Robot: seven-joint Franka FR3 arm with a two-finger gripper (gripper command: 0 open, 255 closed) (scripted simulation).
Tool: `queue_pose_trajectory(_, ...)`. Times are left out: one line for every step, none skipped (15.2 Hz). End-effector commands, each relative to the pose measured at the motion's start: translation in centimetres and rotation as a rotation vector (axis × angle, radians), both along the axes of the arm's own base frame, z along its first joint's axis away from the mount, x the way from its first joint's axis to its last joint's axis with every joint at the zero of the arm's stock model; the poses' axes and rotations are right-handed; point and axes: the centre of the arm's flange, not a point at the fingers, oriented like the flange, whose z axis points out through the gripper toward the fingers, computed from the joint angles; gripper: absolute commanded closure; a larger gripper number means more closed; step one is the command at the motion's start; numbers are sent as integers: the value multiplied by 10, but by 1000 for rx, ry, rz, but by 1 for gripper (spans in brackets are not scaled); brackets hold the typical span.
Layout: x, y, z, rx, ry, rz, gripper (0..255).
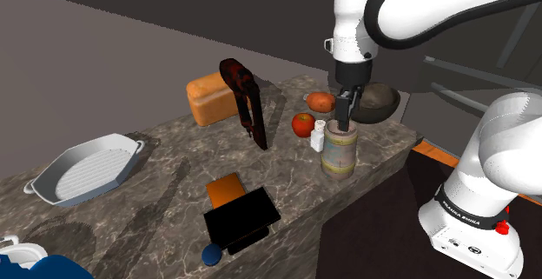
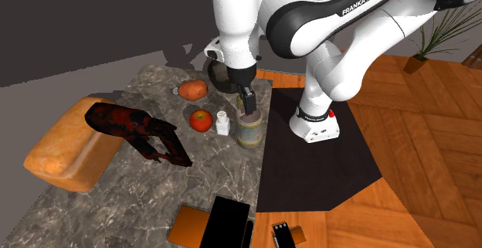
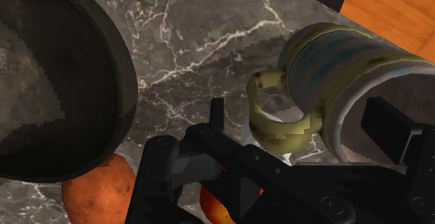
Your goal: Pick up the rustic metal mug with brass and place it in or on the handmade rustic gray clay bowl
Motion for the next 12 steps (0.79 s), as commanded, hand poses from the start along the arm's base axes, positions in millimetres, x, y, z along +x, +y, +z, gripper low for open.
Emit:
queue_pose_trajectory(0, 0, -2, 0, 0, 0, 0)
queue_pose_trajectory(0, 0, -2, 0, 0, 0, 0)
queue_pose_trajectory(0, 0, -2, 0, 0, 0, 0)
queue_pose_trajectory(0, 0, -2, 0, 0, 0, 0)
queue_pose_trajectory(0, 0, -2, 0, 0, 0, 0)
queue_pose_trajectory(0, 0, -2, 0, 0, 0, 0)
queue_pose_trajectory(0, 0, -2, 0, 0, 0, 255)
queue_pose_trajectory(0, 0, -2, 0, 0, 0, 255)
queue_pose_trajectory(0, 0, -2, 0, 0, 0, 255)
queue_pose_trajectory(0, 0, -2, 0, 0, 0, 255)
queue_pose_trajectory(0, 0, -2, 0, 0, 0, 255)
queue_pose_trajectory(0, 0, -2, 0, 0, 0, 255)
